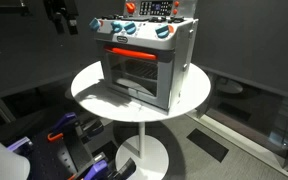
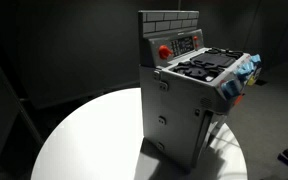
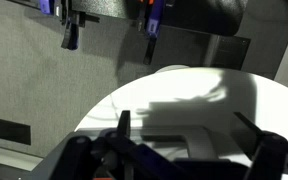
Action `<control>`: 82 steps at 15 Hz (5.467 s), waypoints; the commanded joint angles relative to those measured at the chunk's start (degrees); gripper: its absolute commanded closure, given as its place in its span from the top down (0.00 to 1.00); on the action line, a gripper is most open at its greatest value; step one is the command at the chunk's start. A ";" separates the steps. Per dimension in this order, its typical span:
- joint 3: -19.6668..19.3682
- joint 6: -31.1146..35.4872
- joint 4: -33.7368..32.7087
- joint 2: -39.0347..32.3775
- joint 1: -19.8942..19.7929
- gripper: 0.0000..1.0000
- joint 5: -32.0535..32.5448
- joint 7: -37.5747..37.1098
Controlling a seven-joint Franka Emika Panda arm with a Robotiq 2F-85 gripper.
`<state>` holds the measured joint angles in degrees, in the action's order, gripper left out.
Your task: Push the top orange button on the right side of the stove
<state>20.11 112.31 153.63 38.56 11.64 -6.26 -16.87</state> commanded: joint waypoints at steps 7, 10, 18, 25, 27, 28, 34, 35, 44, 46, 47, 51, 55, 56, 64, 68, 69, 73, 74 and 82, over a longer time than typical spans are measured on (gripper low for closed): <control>-0.87 0.38 -2.96 -0.32 -1.55 1.00 3.25 -1.87; -1.53 1.59 -5.88 -1.06 -3.78 1.00 5.66 -2.88; -4.61 10.02 -15.55 -8.33 -11.88 1.00 11.19 -4.66; -6.23 18.93 -22.91 -17.96 -16.24 1.00 16.34 -8.73; -6.50 19.74 -25.11 -20.88 -17.12 1.00 18.25 -10.44; -6.71 19.83 -26.24 -22.33 -17.47 1.00 19.38 -11.52; -9.27 19.05 -32.61 -29.75 -17.27 1.00 24.33 -16.30; -9.83 19.02 -33.59 -30.80 -17.01 1.00 24.76 -16.76; -14.01 18.32 -41.05 -38.58 -14.19 1.00 25.56 -18.13; -14.73 18.29 -42.31 -39.87 -13.26 1.00 25.38 -18.23; -15.04 18.21 -42.83 -40.39 -12.82 1.00 25.27 -18.23; -16.19 18.08 -44.87 -42.44 -11.15 1.00 24.84 -17.99; -17.10 18.20 -46.43 -44.09 -10.02 1.00 24.47 -17.56; -17.30 18.28 -46.91 -44.56 -9.79 1.00 24.49 -17.52; -18.33 18.10 -47.98 -45.35 -8.79 1.00 24.13 -16.75; -18.13 16.27 -45.73 -42.87 -8.76 1.00 22.43 -15.44; -18.01 15.46 -44.77 -41.91 -8.74 1.00 21.82 -15.01; -17.29 12.70 -40.41 -37.43 -8.66 1.00 15.43 -9.88; -17.16 11.90 -39.31 -36.17 -8.57 1.00 13.91 -8.67; -16.05 0.33 -29.40 -23.68 -8.38 1.00 7.35 -1.37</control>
<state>3.90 116.01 120.12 9.59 3.17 3.36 -21.34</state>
